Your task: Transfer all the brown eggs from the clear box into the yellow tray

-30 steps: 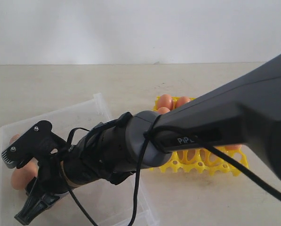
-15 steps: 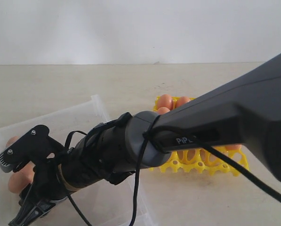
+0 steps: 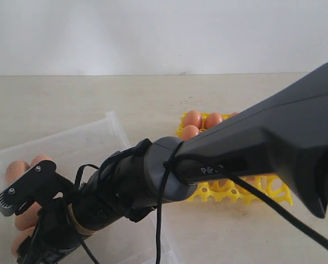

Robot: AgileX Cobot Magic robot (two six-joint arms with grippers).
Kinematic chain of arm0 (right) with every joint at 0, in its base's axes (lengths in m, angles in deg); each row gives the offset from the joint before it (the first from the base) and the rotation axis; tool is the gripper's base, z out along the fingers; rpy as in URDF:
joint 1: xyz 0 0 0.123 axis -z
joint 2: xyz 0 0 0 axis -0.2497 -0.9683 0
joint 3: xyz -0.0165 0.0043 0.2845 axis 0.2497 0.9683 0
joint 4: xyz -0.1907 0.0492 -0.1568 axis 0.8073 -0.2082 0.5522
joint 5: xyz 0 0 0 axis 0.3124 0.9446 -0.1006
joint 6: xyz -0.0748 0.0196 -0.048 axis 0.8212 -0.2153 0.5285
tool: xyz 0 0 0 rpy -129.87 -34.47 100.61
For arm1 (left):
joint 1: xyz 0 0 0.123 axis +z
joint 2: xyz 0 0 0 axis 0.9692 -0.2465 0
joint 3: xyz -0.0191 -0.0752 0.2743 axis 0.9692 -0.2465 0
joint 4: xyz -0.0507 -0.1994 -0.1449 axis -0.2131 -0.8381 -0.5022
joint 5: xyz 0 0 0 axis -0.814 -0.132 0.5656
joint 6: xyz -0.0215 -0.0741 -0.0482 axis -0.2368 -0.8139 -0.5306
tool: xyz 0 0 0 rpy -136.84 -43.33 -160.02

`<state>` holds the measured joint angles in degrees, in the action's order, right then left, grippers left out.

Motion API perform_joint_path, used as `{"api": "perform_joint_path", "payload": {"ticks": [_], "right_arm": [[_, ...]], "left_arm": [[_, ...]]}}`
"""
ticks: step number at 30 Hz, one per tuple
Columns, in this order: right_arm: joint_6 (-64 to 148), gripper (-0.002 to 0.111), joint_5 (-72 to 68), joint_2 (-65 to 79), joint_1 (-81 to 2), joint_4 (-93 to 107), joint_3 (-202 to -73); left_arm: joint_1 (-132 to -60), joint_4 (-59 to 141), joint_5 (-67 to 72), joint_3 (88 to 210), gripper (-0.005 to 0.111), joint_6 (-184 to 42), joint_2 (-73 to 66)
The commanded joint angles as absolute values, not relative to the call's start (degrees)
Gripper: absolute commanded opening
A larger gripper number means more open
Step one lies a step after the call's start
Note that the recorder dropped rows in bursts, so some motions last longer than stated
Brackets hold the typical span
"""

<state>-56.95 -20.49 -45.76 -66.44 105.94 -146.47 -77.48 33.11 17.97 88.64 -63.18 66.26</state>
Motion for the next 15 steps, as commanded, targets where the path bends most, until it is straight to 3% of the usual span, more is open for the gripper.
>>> {"api": "perform_joint_path", "payload": {"ticks": [1,15], "right_arm": [[-57.3,0.057,-20.6,-46.5,-66.4,106.9,-146.0],[-31.1,0.057,-20.2,-38.5,-66.4,106.9,-146.0]], "left_arm": [[-77.7,32.7,17.4,88.4,0.004,-63.2,66.4],[-77.7,32.7,17.5,88.4,0.004,-63.2,66.4]]}}
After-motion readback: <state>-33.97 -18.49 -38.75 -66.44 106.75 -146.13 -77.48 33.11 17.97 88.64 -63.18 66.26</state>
